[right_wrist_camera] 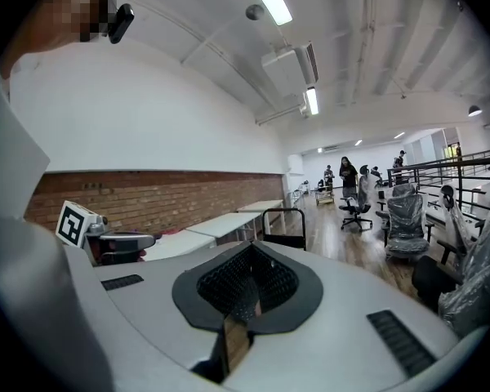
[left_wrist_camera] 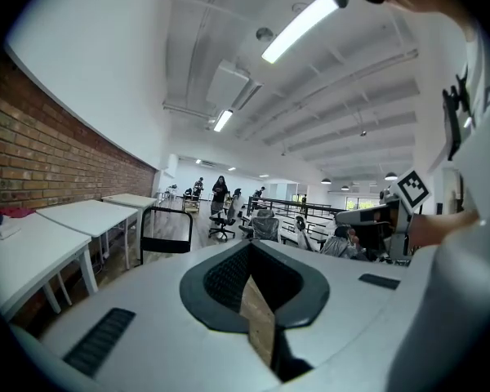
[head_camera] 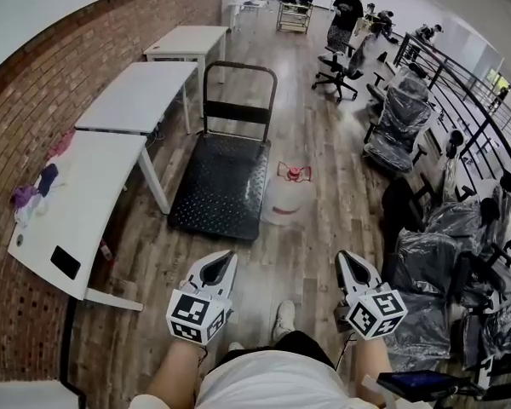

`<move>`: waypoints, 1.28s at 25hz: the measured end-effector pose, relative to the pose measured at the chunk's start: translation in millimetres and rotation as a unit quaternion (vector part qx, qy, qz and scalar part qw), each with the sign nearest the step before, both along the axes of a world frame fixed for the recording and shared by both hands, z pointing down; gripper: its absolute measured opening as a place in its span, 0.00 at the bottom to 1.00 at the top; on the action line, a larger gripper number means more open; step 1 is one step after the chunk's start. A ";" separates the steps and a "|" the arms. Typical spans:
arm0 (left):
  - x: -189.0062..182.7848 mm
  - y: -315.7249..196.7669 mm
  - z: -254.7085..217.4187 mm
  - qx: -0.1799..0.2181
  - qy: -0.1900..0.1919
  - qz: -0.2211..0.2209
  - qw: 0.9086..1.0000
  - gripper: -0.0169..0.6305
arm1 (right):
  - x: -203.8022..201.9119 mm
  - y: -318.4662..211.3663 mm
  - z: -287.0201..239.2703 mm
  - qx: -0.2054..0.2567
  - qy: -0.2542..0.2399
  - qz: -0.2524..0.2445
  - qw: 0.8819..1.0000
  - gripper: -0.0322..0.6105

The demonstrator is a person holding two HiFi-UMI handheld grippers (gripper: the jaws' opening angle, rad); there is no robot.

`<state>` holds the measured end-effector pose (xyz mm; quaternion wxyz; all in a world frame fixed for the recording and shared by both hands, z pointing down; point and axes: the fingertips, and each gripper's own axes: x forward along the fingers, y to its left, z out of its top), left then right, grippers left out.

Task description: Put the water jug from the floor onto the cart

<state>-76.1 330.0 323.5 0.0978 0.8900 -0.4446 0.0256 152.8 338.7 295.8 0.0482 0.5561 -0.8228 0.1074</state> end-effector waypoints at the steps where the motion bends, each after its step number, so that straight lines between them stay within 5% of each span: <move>1: 2.6 -6.1 -0.9 0.000 -0.003 0.001 1.000 0.03 | 3.8 -7.6 0.6 0.000 -0.003 0.001 1.000 0.05; 26: 162.2 -186.9 -31.9 0.006 -0.030 -0.027 0.999 0.03 | 159.6 -210.4 4.7 -0.001 -0.045 -0.029 0.999 0.05; 32: 176.1 -206.9 -29.9 0.002 -0.045 -0.031 0.999 0.03 | 170.2 -233.8 14.6 -0.008 -0.057 -0.034 0.998 0.05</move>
